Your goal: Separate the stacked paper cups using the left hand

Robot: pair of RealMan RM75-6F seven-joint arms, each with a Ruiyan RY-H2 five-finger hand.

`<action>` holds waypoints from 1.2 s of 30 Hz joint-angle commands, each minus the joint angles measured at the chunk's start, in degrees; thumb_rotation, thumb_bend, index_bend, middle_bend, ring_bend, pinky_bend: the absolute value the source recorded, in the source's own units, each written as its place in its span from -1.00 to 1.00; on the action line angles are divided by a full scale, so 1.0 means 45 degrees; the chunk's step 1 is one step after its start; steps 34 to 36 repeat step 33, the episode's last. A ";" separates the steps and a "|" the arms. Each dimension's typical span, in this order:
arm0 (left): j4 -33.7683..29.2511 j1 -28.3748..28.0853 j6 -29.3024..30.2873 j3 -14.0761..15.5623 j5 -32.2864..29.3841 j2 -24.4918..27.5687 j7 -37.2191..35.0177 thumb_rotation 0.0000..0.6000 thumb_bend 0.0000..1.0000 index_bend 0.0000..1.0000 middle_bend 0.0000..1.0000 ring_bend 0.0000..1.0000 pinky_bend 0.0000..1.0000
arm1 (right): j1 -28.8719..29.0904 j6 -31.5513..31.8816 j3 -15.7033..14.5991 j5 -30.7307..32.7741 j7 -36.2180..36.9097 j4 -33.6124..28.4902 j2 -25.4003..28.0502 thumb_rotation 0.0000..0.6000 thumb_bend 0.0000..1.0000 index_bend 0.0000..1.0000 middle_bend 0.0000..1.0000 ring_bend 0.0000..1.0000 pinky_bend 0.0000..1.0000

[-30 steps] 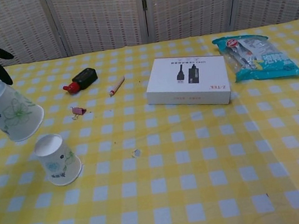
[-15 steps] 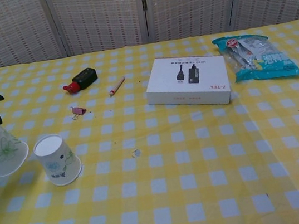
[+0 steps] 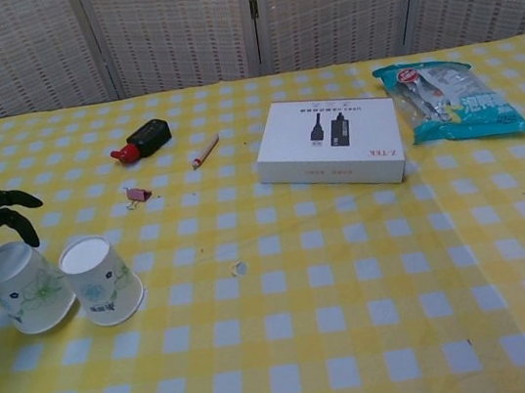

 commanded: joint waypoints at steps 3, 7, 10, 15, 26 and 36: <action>0.0126 -0.0021 -0.0002 -0.0072 -0.0116 -0.0220 0.0180 1.00 -0.12 -0.36 -0.76 -0.81 -1.00 | 0.0018 -0.0013 0.0012 0.0001 -0.0051 -0.0012 -0.0005 1.00 -0.39 -1.00 -1.00 -0.83 -1.00; 0.0123 -0.0068 -0.0097 -0.0068 -0.0138 -0.0293 0.0200 1.00 -0.12 -0.45 -0.76 -0.82 -1.00 | 0.0013 -0.0014 0.0013 0.0020 -0.0048 -0.0022 0.0006 1.00 -0.39 -1.00 -1.00 -0.83 -1.00; -0.0010 -0.0068 -0.0122 -0.0037 -0.0152 -0.0268 0.0271 1.00 -0.12 -0.58 -0.76 -0.83 -1.00 | 0.0004 -0.0006 0.0017 0.0038 -0.0051 -0.0025 0.0013 1.00 -0.39 -1.00 -1.00 -0.83 -1.00; -0.0125 -0.0031 -0.0019 -0.0077 -0.0148 -0.0175 0.0108 1.00 -0.12 -0.76 -0.78 -0.84 -1.00 | 0.0030 -0.0053 0.0028 0.0058 -0.0038 -0.0039 0.0041 1.00 -0.39 -1.00 -1.00 -0.83 -1.00; 0.0062 0.1612 0.2675 -0.0919 -0.1275 0.0622 -0.1934 1.00 -0.11 -0.77 -0.78 -0.84 -1.00 | 0.0152 -0.0322 0.0004 0.0060 0.0437 0.0104 0.0097 1.00 -0.39 -1.00 -0.96 -0.83 -1.00; -0.0019 0.2914 0.4318 -0.0726 -0.1299 0.0865 -0.2263 1.00 -0.10 -0.76 -0.78 -0.84 -1.00 | 0.0283 -0.0418 -0.0032 -0.0161 0.0981 0.0271 0.0054 1.00 -0.39 -0.98 -0.95 -0.83 -1.00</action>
